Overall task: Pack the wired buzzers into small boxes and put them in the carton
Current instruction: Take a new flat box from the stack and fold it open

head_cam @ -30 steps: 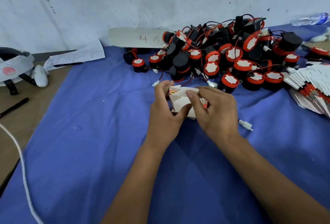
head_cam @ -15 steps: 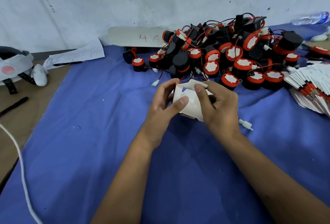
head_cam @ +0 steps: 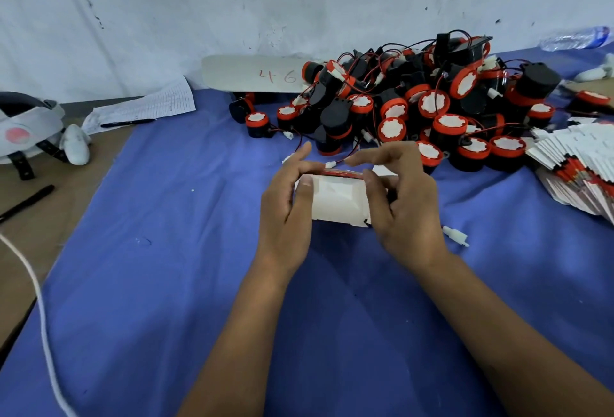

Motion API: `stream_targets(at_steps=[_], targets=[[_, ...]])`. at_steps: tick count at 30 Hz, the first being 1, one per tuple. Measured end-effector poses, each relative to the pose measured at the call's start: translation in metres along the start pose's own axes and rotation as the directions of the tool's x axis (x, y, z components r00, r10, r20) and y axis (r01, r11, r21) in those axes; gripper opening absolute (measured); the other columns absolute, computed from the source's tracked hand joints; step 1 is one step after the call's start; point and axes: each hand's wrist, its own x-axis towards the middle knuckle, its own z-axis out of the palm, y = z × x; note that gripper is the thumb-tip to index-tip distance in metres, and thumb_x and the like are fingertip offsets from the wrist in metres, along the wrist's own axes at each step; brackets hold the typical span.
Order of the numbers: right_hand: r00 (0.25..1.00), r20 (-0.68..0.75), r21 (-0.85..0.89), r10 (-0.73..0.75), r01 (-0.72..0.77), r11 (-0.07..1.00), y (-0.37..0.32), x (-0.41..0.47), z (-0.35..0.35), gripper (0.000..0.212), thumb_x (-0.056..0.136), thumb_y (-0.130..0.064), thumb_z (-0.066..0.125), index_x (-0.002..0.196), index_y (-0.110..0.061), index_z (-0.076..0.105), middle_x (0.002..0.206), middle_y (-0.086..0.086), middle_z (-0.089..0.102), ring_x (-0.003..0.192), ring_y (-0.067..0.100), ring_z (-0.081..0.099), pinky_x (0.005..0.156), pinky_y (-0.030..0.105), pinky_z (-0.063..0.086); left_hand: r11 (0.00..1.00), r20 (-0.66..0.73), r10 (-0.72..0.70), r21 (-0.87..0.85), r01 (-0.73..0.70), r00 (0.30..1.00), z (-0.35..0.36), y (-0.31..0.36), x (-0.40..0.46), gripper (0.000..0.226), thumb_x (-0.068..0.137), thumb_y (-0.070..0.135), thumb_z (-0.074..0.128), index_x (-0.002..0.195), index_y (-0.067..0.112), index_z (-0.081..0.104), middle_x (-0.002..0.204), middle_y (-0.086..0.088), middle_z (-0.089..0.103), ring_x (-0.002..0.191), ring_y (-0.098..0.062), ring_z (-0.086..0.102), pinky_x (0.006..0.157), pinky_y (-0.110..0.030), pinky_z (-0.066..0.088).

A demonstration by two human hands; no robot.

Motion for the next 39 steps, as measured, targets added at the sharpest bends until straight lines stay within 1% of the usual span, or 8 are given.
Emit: stream_targets(at_steps=[3, 5, 8, 12, 20, 26, 35, 39], targets=[[0.989, -0.024, -0.132, -0.143, 0.139, 0.981, -0.001, 0.002, -0.002, 0.031, 0.090, 0.014, 0.057, 0.092, -0.015, 0.048, 0.105, -0.005, 0.064, 0.091, 0.017, 0.062, 0.062, 0.037, 0.050, 1.000, 0.005, 0.011, -0.005, -0.011, 1.000, 0.002, 0.004, -0.001, 0.031, 0.096, 0.052, 0.049, 0.111, 0.032, 0.068, 0.139, 0.016, 0.064, 0.129, -0.008, 0.059, 0.091, -0.031, 0.056], [0.977, 0.014, -0.158, -0.212, 0.211, 0.965, 0.000, 0.003, -0.004, 0.019, 0.091, 0.016, 0.056, 0.090, -0.003, 0.060, 0.104, 0.003, 0.063, 0.091, 0.019, 0.060, 0.066, 0.038, 0.049, 0.999, -0.033, -0.037, -0.021, 0.037, 0.999, 0.002, 0.004, -0.002, 0.032, 0.094, 0.055, 0.052, 0.108, 0.032, 0.069, 0.136, 0.015, 0.066, 0.126, -0.010, 0.062, 0.093, -0.043, 0.058], [0.963, 0.159, -0.065, -0.219, 0.232, 0.971, -0.003, 0.001, -0.005, 0.014, 0.099, -0.009, 0.056, 0.103, -0.004, 0.070, 0.116, 0.005, 0.061, 0.090, 0.020, 0.062, 0.072, 0.028, 0.048, 0.992, -0.125, -0.123, -0.051, 0.117, 0.984, -0.001, 0.001, -0.002, 0.035, 0.098, 0.051, 0.053, 0.107, 0.021, 0.069, 0.132, 0.009, 0.069, 0.121, -0.022, 0.065, 0.092, -0.061, 0.056], [0.934, 0.313, -0.085, -0.174, 0.210, 0.974, 0.000, -0.001, -0.002, 0.032, 0.087, -0.029, 0.080, 0.111, -0.012, 0.067, 0.126, 0.001, 0.055, 0.084, 0.017, 0.058, 0.069, 0.022, 0.049, 0.987, -0.184, -0.162, -0.049, 0.156, 0.970, -0.004, 0.001, -0.002, 0.034, 0.097, 0.048, 0.053, 0.104, 0.018, 0.068, 0.123, -0.007, 0.073, 0.106, -0.025, 0.070, 0.086, -0.062, 0.056], [0.989, 0.075, -0.251, -0.125, 0.140, 0.958, 0.009, -0.001, 0.002, 0.033, 0.086, -0.021, 0.081, 0.086, -0.015, 0.049, 0.102, -0.005, 0.053, 0.075, 0.013, 0.051, 0.057, 0.029, 0.045, 1.000, -0.052, 0.005, 0.024, -0.004, 0.999, 0.001, 0.004, -0.002, 0.017, 0.098, 0.045, 0.056, 0.102, 0.041, 0.073, 0.130, 0.019, 0.068, 0.135, -0.002, 0.054, 0.111, -0.046, 0.047], [0.999, -0.035, -0.214, -0.023, 0.015, 0.977, 0.010, -0.003, 0.006, 0.031, 0.086, -0.020, 0.081, 0.093, -0.012, 0.053, 0.098, -0.003, 0.055, 0.070, 0.012, 0.053, 0.055, 0.037, 0.047, 0.983, -0.029, 0.122, 0.144, -0.117, 0.992, 0.002, -0.002, -0.002, 0.036, 0.086, 0.016, 0.077, 0.121, 0.019, 0.071, 0.136, 0.006, 0.066, 0.132, -0.008, 0.057, 0.110, -0.038, 0.050], [0.986, -0.015, 0.099, 0.164, -0.162, 0.982, 0.006, 0.000, -0.001, 0.015, 0.098, -0.021, 0.069, 0.092, -0.017, 0.055, 0.094, 0.002, 0.059, 0.071, 0.029, 0.057, 0.051, 0.045, 0.050, 1.000, -0.084, -0.017, 0.002, 0.018, 0.996, -0.008, 0.000, 0.001, 0.043, 0.086, 0.001, 0.076, 0.113, 0.034, 0.071, 0.132, 0.009, 0.069, 0.122, -0.011, 0.065, 0.101, -0.045, 0.057], [0.996, 0.058, 0.114, 0.074, -0.080, 0.990, 0.002, 0.001, -0.001, 0.014, 0.102, -0.024, 0.059, 0.106, -0.015, 0.068, 0.106, -0.005, 0.062, 0.080, 0.022, 0.062, 0.054, 0.034, 0.052, 0.996, -0.117, -0.086, -0.046, 0.081, 0.989, -0.008, -0.003, 0.002, 0.037, 0.087, 0.005, 0.074, 0.114, 0.031, 0.072, 0.129, 0.009, 0.070, 0.119, -0.016, 0.067, 0.094, -0.053, 0.059]])
